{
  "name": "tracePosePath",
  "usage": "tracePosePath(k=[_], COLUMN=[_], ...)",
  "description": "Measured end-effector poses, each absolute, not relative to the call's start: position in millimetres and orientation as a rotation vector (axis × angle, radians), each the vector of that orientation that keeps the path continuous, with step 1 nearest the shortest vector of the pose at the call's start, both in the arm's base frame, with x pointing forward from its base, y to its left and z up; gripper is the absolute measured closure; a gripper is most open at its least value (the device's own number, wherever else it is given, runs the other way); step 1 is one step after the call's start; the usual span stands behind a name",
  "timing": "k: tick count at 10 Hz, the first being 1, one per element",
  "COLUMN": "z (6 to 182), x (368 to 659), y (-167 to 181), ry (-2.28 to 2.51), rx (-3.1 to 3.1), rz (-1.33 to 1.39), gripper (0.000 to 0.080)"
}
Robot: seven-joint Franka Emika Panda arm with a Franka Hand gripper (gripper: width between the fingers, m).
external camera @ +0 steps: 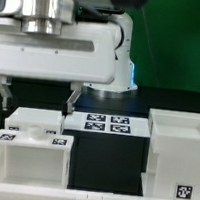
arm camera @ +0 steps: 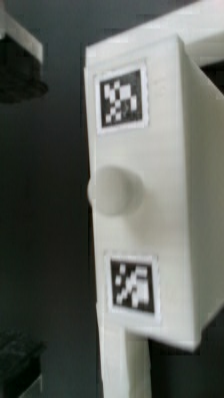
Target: Assemble drawer
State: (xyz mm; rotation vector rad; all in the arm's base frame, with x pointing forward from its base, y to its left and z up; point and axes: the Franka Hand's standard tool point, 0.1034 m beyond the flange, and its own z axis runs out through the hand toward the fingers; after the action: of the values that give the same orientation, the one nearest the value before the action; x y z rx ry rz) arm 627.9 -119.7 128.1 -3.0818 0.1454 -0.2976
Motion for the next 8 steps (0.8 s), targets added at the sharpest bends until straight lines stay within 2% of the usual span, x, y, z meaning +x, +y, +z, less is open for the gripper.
tracePosePath(k=[1,4,6,8], z=[122.9,122.9,129.1,121.8], x=[627.2,618.7,623.2,629.6], y=[-113.0,-107.2,-129.6,-139.4], ry=[0.16,0.124,0.064,0.055], rx=[-3.082,-3.036,-2.997,-2.935], rz=[-0.267,0.034,0.372,0.62], gripper=[0.015,0.015,0.015,0.015])
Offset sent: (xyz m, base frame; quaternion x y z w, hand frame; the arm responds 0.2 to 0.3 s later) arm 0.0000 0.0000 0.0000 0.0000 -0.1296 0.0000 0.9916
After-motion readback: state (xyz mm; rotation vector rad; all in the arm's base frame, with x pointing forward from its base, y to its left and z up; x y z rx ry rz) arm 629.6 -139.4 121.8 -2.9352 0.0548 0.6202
